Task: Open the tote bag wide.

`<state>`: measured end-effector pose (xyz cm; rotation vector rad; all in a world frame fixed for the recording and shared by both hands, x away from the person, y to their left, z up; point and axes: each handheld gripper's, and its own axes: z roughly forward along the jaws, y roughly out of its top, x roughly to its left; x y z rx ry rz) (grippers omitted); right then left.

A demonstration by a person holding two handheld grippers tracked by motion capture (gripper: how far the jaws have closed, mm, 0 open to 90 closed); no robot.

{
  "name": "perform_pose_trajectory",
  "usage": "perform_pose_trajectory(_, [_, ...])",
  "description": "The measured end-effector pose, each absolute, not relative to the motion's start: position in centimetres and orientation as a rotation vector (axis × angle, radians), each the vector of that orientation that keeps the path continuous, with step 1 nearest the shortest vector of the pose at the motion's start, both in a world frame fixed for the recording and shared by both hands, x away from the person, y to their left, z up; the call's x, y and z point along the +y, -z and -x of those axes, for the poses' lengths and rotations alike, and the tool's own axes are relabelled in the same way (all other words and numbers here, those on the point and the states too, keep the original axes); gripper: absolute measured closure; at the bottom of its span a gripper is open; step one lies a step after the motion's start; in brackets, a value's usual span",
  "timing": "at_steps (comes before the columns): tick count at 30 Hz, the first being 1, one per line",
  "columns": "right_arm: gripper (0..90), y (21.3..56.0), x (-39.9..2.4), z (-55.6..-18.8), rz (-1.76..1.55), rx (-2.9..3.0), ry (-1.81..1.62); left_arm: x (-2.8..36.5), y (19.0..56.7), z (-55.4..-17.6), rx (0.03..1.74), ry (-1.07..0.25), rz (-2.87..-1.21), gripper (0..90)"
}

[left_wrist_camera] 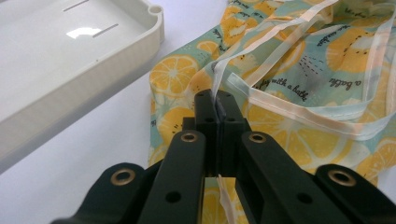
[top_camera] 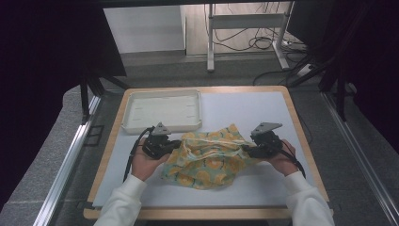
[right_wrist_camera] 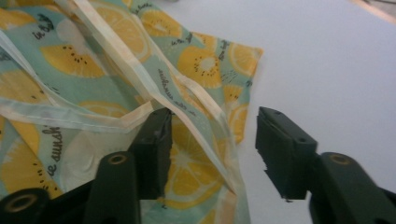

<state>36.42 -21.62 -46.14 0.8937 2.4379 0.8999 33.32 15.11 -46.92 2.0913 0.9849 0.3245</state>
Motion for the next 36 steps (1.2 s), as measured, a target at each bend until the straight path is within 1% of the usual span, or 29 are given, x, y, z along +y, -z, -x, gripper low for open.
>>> perform_pose_trajectory(2, [52.6,46.4,-21.5,-36.5,-0.897,2.453,-0.89,15.1,46.9,-33.3,0.985,-0.324,-2.091,90.0])
perform_pose_trajectory(3, [52.6,46.4,-21.5,-36.5,-0.897,2.453,-0.89,15.1,46.9,-33.3,0.985,-0.324,-2.091,90.0])
perform_pose_trajectory(4, [60.2,46.5,-21.3,-36.6,-0.899,2.463,-0.884,15.1,46.9,-33.3,0.985,-0.324,-2.092,90.0])
perform_pose_trajectory(6, [67.6,46.6,-21.2,-36.7,-0.907,2.466,-0.894,15.1,46.9,-33.3,0.984,-0.324,-2.092,90.0])
perform_pose_trajectory(7, [67.6,46.6,-21.2,-36.7,-0.907,2.466,-0.894,15.1,46.9,-33.3,0.984,-0.324,-2.091,90.0])
perform_pose_trajectory(10, [76.9,46.7,-21.1,-36.8,-0.906,2.481,-0.898,15.1,46.9,-33.3,0.983,-0.325,-2.092,90.0])
perform_pose_trajectory(12, [81.5,46.8,-21.1,-36.8,-0.914,2.489,-0.9,15.1,46.9,-33.3,0.982,-0.326,-2.091,90.0])
perform_pose_trajectory(13, [85.6,46.8,-21.1,-36.8,-0.929,2.483,-0.915,15.2,46.9,-33.3,0.981,-0.329,-2.091,90.0])
perform_pose_trajectory(14, [85.6,46.8,-21.1,-36.8,-0.929,2.483,-0.915,15.2,46.9,-33.3,0.981,-0.329,-2.091,90.0])
perform_pose_trajectory(16, [88.4,46.6,-21.4,-36.9,-0.936,2.472,-0.959,15.2,46.8,-33.3,0.985,-0.327,-2.086,90.0])
perform_pose_trajectory(36, [88.6,44.5,-22.2,-35.9,-0.922,2.346,-1.152,15.9,45.7,-32.8,0.964,-0.342,-2.042,90.0])
